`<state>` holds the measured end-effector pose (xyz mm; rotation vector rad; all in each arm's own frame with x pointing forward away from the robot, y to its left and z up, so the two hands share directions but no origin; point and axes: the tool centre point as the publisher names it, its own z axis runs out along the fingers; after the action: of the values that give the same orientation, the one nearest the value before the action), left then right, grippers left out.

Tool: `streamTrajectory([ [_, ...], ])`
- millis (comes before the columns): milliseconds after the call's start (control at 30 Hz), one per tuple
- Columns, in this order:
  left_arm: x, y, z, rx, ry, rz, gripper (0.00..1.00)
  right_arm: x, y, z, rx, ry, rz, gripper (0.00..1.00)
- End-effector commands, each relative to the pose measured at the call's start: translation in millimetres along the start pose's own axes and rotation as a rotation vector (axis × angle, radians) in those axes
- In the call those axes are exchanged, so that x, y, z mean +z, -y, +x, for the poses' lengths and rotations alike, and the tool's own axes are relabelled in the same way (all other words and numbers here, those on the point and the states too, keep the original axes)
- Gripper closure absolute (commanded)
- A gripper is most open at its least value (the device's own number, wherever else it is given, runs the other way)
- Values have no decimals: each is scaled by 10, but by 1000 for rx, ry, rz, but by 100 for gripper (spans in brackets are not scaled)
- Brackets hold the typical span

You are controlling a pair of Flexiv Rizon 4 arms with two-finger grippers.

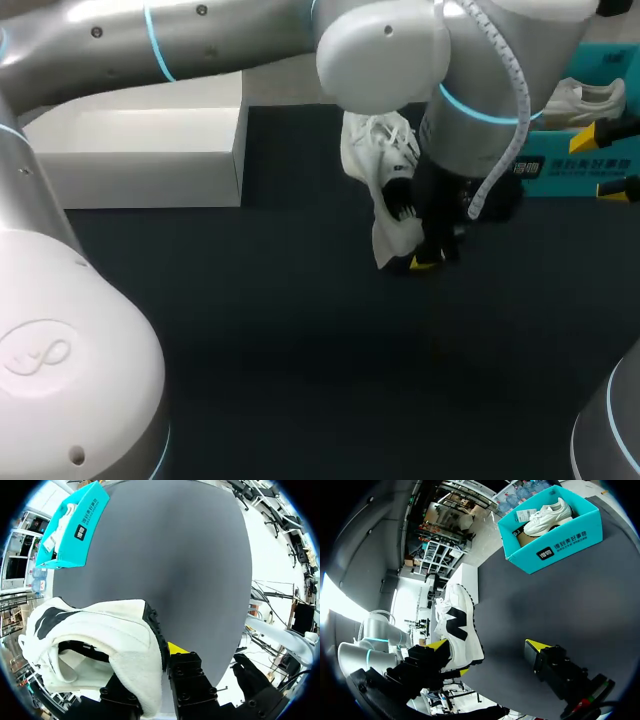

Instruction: Take the shoe out of the shoebox, open the shoe tongue, remove and reinsert the insole, then place the shoe into the shoebox

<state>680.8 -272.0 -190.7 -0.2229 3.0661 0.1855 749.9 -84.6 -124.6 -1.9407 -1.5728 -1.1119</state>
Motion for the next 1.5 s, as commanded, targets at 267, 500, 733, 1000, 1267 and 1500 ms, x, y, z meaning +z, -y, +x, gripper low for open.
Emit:
streamTrajectory([
  [267, -761, 96, -23, -3, 72, -44, 100, 5, 4, 2, 1, 2, -1, 0],
  [500, -761, 96, -23, -3, 72, -44, 100, 5, 4, 2, 1, 2, -1, 0],
  [733, -761, 96, -23, -3, 72, -44, 100, 5, 4, 2, 1, 2, -1, 0],
  [1000, -808, 86, -64, -4, 29, -33, 100, 5, 4, 2, 1, 2, -1, 0],
  [1267, -950, -102, -118, 46, 12, -46, 100, 5, 4, 2, 1, 2, -1, 0],
  [1500, -787, -526, -360, 28, -32, -52, 100, 5, 4, 2, 1, 2, -1, 0],
])
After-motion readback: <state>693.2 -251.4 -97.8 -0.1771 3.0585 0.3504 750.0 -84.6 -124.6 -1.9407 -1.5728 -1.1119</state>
